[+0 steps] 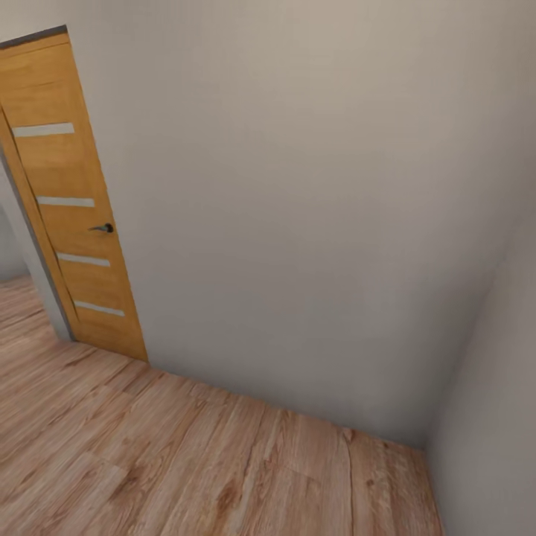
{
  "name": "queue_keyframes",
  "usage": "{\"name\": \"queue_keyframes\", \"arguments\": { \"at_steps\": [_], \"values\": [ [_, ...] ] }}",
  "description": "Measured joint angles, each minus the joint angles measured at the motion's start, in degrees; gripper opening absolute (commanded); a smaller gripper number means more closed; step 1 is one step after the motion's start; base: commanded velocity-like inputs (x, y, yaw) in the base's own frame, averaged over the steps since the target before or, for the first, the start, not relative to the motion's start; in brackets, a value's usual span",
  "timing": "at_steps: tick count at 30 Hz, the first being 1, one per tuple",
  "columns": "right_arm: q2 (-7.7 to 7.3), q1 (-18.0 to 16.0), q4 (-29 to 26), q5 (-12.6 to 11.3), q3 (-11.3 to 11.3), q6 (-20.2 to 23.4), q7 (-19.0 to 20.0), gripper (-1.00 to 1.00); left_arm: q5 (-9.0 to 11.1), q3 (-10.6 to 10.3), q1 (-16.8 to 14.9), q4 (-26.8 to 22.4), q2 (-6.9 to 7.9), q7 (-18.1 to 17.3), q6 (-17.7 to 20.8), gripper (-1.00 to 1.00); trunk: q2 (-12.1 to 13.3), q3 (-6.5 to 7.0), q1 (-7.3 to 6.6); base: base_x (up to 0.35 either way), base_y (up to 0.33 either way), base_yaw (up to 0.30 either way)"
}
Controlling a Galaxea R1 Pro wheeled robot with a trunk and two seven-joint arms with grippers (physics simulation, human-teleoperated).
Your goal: Move the two storage containers from the living room to the garage. In the garage, place one container on the floor and stack the other container on top of it (either order is fine).
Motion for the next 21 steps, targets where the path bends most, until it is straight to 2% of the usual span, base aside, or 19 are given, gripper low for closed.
{"name": "queue_keyframes", "arguments": {
  "at_steps": [15,21],
  "values": [
    [0.00,0.00,0.00,0.00,0.00,0.00,0.00,1.00,0.00,0.00,0.00,0.00,0.09,0.00,-0.01,1.00,0.00,0.00,0.00,0.318,0.000,0.002],
    [0.00,-0.01,0.01,0.01,0.00,0.00,0.00,1.00,0.00,0.00,0.00,0.00,0.03,0.00,-0.01,1.00,0.00,0.00,0.02,0.217,0.000,0.113]
  ]
}}
